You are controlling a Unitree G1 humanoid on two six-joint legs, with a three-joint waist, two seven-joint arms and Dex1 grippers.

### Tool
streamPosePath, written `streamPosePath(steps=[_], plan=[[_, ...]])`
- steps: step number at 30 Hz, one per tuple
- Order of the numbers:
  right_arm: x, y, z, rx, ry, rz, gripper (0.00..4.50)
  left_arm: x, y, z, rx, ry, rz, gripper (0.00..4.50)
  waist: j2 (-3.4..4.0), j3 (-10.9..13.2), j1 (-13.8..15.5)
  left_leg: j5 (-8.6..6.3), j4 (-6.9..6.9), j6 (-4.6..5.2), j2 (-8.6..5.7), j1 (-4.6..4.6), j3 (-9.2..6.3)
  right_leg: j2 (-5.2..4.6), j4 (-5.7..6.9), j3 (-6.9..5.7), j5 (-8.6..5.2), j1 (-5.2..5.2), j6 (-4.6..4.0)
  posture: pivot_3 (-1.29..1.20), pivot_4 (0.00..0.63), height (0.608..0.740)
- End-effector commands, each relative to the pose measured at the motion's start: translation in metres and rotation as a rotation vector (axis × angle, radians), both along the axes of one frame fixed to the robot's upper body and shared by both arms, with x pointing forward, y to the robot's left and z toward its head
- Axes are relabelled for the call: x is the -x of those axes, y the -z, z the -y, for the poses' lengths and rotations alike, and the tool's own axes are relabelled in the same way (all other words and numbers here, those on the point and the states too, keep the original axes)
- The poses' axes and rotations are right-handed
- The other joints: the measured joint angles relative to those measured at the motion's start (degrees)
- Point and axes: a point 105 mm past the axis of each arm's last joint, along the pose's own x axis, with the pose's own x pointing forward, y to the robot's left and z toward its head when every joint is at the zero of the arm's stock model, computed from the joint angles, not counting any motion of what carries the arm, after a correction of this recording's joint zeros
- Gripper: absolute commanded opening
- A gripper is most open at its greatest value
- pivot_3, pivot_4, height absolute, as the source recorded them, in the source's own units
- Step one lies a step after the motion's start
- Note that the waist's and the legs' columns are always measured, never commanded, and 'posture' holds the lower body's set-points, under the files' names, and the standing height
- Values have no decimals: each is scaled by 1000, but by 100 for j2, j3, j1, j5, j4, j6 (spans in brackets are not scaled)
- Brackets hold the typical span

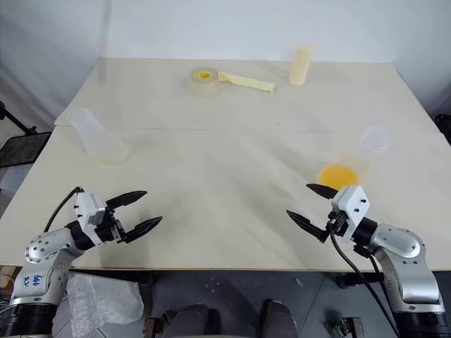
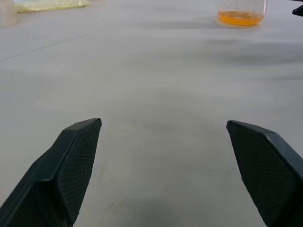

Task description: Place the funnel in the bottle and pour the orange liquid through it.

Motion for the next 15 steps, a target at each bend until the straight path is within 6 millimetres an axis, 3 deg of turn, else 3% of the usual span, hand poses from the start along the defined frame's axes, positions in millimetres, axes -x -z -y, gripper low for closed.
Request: streamPosePath(steps=[1,8,12,15], plan=[[-1,-7,-5,-9,-15,34,4479,3,-11,2,13,9,42,4500,0,0,-1,0,0,0,0,0,0,0,0,0,0,0,0,0,150,740],[-5,-7,-11,-15,-34,37,4479,-4,-23,-4,124,-109,51,4500,0,0,-4,0,2,0,0,1,-1,0,3,1,0,0,0,0,150,740],[-12,-10,-18,-30,-66,43,4479,-12,-20,-23,111,-317,25,4500,-5,3,-7,0,4,0,0,1,-1,0,4,2,1,0,1,0,150,740],[-19,-13,-27,-43,-106,49,4479,2,-24,-29,145,-361,8,4500,-6,4,-52,0,4,0,3,3,0,1,4,2,1,0,1,0,150,740]])
